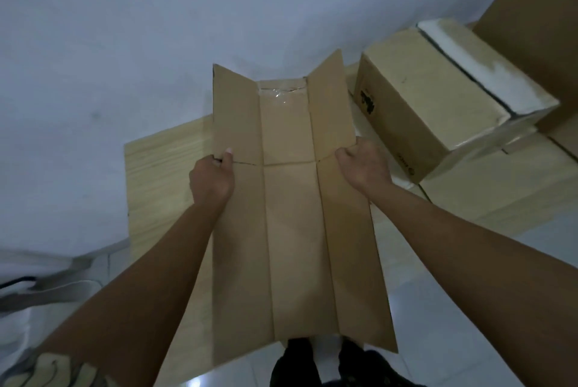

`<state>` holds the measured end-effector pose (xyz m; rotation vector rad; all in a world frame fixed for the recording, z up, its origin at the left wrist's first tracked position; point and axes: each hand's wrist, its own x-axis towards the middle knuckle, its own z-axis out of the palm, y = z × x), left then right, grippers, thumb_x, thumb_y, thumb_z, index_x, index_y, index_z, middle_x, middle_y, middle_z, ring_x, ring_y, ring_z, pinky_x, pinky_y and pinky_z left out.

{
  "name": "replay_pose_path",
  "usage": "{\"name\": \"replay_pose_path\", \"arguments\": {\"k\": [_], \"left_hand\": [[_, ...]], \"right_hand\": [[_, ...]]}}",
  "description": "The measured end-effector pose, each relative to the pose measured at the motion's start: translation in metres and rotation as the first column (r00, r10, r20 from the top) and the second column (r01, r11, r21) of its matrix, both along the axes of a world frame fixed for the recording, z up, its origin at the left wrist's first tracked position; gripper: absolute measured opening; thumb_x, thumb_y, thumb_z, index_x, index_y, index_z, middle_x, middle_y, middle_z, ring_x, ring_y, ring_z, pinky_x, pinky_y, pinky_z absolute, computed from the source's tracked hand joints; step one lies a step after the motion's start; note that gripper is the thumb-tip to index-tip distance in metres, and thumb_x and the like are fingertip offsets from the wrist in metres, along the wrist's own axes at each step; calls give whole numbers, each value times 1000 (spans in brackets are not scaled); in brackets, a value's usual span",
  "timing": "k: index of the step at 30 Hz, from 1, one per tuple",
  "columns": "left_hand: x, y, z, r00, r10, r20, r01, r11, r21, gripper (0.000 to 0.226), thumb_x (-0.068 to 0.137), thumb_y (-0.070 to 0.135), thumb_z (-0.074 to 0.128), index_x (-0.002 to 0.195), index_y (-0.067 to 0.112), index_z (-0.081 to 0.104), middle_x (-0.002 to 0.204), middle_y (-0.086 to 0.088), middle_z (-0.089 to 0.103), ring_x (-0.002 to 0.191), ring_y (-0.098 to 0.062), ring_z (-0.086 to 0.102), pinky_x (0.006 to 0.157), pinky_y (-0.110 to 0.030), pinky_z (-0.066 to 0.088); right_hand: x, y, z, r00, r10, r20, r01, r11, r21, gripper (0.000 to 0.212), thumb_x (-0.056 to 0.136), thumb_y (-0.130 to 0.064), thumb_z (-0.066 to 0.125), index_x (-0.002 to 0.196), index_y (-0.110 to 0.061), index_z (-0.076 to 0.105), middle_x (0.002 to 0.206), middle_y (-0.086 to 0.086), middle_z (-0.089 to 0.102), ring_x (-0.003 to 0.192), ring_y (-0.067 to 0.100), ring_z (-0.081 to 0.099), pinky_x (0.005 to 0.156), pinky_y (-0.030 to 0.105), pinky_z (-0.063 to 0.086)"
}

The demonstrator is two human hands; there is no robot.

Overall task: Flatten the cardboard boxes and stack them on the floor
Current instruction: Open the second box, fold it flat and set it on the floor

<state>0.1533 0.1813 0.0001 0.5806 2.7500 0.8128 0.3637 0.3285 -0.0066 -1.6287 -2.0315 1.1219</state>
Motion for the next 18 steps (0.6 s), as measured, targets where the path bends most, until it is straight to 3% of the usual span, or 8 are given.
{"name": "replay_pose_path", "arguments": {"k": [4, 10, 13, 18], "left_hand": [[21, 1, 35, 998, 11, -62, -6, 996, 84, 55, 100, 47, 45, 93, -1, 68, 103, -23, 68, 101, -41, 61, 76, -36, 39], [50, 10, 103, 987, -3, -160, 36, 979, 203, 53, 100, 48, 42, 79, 3, 62, 80, -12, 61, 81, -31, 57, 69, -35, 38], [62, 11, 141, 980, -7, -199, 60, 963, 262, 52, 101, 46, 42, 75, 4, 57, 67, -2, 50, 75, -27, 49, 68, -32, 34], [77, 12, 197, 957, -12, -289, 117, 931, 347, 53, 100, 48, 42, 74, 4, 56, 65, -1, 49, 75, -26, 49, 67, -33, 33]], "right_hand": [[21, 5, 39, 997, 25, -73, -17, 994, 106, 29, 94, -30, 56, 98, -5, 69, 89, 8, 69, 84, 28, 61, 74, 34, 51], [57, 3, 103, 982, 18, -188, 25, 974, 225, 25, 95, -28, 57, 111, -15, 71, 92, 5, 66, 85, 27, 58, 68, 28, 38], [68, 3, 131, 974, -42, -221, 102, 958, 269, 29, 92, -35, 56, 109, -16, 71, 102, 10, 70, 95, 32, 62, 71, 29, 39], [89, -7, 185, 952, -73, -298, 182, 916, 357, 29, 92, -36, 55, 106, -17, 69, 96, 4, 65, 88, 26, 55, 73, 31, 39]]}}
